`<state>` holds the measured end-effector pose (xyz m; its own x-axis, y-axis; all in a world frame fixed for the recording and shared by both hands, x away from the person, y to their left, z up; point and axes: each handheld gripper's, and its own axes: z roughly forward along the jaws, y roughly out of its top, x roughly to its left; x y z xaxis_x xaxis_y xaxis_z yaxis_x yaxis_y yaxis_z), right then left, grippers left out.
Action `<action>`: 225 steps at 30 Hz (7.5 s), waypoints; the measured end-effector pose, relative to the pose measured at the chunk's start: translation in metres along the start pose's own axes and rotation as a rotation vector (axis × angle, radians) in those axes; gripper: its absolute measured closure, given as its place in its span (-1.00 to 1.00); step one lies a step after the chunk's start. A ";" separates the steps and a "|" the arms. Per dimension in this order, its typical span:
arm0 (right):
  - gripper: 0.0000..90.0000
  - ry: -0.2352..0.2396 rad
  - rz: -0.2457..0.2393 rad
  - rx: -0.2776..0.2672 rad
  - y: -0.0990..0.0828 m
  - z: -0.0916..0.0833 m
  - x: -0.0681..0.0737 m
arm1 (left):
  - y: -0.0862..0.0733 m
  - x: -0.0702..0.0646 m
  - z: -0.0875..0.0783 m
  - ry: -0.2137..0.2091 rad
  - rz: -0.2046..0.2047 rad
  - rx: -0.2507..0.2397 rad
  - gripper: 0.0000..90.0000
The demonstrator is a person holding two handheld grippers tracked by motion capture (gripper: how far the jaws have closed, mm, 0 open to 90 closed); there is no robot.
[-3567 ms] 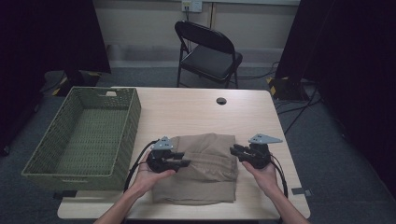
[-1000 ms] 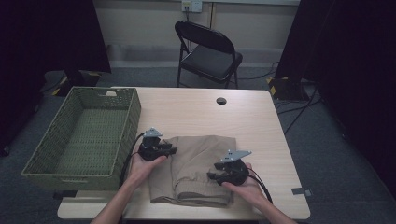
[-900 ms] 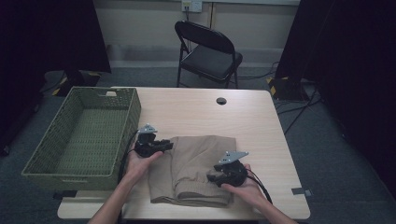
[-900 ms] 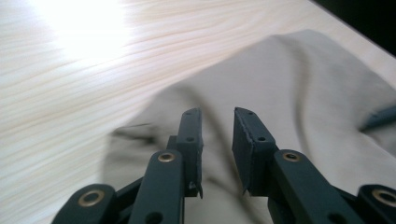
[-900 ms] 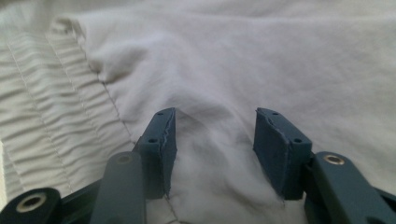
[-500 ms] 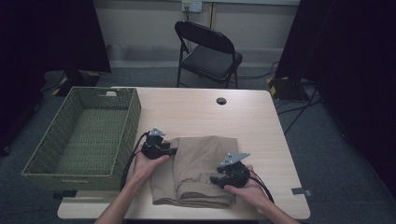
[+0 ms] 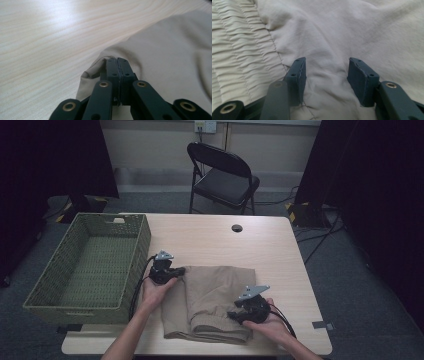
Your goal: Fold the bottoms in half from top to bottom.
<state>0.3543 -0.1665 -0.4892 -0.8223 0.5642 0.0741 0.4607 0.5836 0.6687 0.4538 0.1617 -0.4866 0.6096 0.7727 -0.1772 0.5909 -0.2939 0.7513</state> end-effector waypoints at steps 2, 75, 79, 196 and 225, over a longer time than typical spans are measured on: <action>0.08 0.001 0.001 0.000 -0.001 0.000 0.000 | -0.006 -0.001 0.008 0.009 0.014 0.043 0.99; -0.35 -0.027 0.035 -0.100 0.086 0.073 -0.068 | -0.034 -0.087 0.003 -0.231 0.193 0.071 0.31; -0.35 -0.030 0.030 -0.088 0.083 0.077 -0.068 | -0.034 -0.086 0.003 -0.236 0.190 0.071 0.31; 0.93 0.122 0.050 -0.351 0.088 -0.014 -0.032 | -0.043 -0.118 -0.014 -0.314 0.306 0.125 -0.17; 0.93 0.102 0.098 -0.343 0.083 -0.009 -0.048 | -0.041 -0.095 -0.046 -0.334 0.229 0.124 -0.24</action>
<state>0.4289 -0.1509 -0.4306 -0.8171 0.5362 0.2118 0.4144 0.2907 0.8624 0.3474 0.1259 -0.4714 0.8583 0.4605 -0.2262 0.4668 -0.5179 0.7168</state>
